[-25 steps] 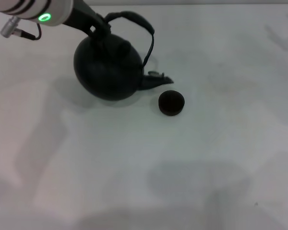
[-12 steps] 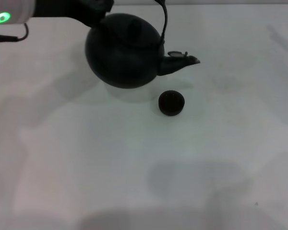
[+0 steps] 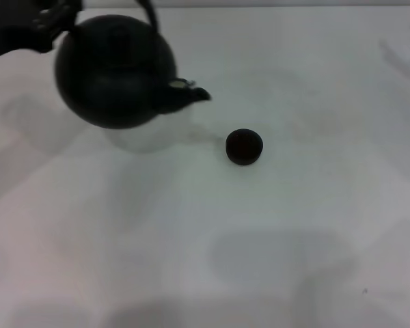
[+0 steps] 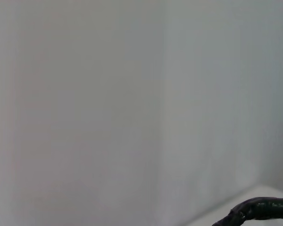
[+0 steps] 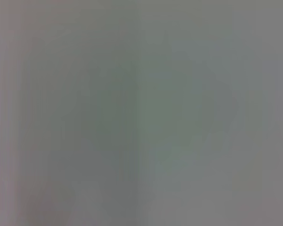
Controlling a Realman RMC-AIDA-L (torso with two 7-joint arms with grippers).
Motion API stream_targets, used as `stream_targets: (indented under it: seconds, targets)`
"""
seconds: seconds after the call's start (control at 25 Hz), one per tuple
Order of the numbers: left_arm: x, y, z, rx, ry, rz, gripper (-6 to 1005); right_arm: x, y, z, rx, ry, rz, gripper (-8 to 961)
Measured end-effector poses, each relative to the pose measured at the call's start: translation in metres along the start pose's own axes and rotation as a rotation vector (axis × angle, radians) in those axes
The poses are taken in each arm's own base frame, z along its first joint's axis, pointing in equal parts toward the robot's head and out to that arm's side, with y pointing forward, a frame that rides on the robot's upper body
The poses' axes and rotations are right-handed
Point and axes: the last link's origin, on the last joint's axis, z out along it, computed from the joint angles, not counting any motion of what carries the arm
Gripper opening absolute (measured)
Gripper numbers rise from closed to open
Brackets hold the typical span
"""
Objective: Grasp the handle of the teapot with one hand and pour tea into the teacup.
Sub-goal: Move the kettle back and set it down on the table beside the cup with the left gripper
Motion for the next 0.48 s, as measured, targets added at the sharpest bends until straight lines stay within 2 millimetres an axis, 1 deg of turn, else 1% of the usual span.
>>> stream_targets:
  seconds: [0.2, 0.32, 0.48]
  targets:
    - [-0.034, -0.019, -0.02, 0.039, 0.098, -0.059, 146, 0.003, 0.003, -0.006, -0.014, 0.004, 0.032, 870]
    - [-0.048, -0.026, -0.026, 0.072, 0.113, -0.083, 146, 0.004, 0.005, -0.008, -0.023, 0.004, 0.046, 870]
    - [-0.066, -0.029, -0.029, 0.098, 0.097, -0.089, 146, 0.005, 0.008, -0.008, -0.044, 0.001, 0.048, 870]
